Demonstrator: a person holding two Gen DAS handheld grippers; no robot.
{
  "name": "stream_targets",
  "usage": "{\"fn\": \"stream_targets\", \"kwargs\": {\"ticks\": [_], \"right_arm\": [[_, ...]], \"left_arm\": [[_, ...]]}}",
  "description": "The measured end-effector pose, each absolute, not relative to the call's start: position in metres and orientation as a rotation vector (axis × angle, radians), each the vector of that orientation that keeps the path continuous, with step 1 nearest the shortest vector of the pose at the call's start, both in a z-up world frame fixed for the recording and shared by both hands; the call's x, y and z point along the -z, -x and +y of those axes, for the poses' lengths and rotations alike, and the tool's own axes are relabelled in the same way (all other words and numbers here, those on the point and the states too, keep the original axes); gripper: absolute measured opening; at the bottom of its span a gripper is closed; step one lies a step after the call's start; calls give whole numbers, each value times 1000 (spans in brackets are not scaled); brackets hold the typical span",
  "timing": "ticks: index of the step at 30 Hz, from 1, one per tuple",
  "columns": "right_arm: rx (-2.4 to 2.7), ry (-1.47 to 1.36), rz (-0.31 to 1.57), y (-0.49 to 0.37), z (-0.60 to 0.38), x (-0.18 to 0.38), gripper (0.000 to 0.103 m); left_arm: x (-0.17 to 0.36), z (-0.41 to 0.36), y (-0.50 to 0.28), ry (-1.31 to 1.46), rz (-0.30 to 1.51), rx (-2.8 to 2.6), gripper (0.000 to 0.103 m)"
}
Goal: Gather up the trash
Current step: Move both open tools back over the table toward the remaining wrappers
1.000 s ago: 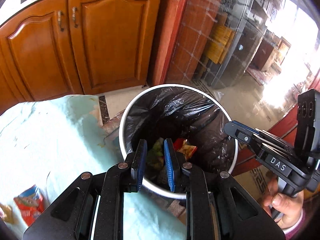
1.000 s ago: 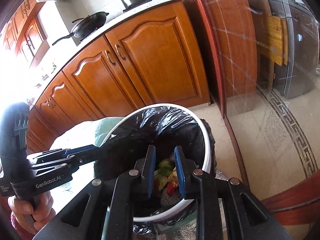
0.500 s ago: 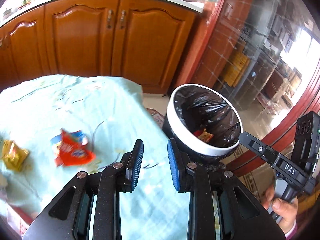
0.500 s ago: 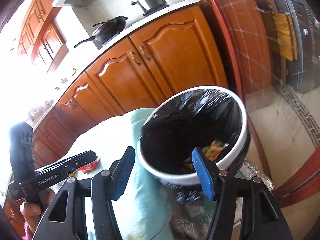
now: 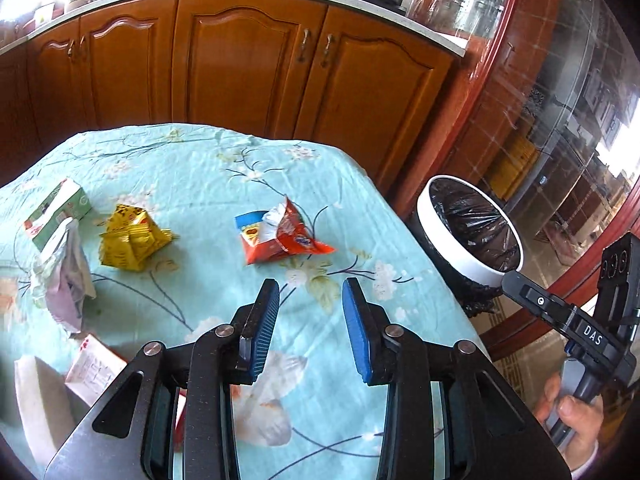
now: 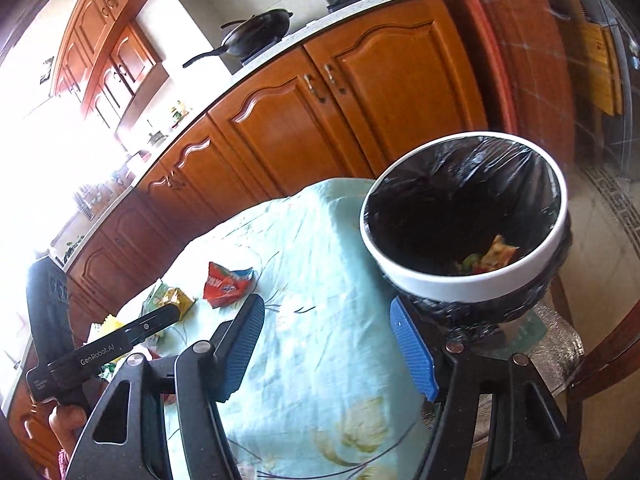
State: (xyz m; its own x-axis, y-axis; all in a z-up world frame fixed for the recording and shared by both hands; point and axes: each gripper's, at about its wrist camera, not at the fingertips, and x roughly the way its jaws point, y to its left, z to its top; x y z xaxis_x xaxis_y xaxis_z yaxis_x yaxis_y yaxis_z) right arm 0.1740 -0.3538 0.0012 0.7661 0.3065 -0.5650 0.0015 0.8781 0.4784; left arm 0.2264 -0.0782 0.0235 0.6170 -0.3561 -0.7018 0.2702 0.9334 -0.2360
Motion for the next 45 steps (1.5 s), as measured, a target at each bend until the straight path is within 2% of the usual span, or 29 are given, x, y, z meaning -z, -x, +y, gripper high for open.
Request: {"fn": "stream_targets", "kwargs": {"ticks": [30, 32, 41, 45], "right_arm": [[-358, -322, 746, -228, -227, -6, 68], [-363, -313, 752, -233, -221, -5, 68], [-367, -267, 772, -256, -198, -1, 68], [-366, -233, 779, -270, -186, 1, 68]], "left_arm": [[-29, 47, -212, 204, 782, 145, 37], [-30, 52, -213, 206, 778, 132, 41], [-21, 67, -233, 188, 803, 90, 43], [-14, 68, -249, 158, 831, 67, 52]]}}
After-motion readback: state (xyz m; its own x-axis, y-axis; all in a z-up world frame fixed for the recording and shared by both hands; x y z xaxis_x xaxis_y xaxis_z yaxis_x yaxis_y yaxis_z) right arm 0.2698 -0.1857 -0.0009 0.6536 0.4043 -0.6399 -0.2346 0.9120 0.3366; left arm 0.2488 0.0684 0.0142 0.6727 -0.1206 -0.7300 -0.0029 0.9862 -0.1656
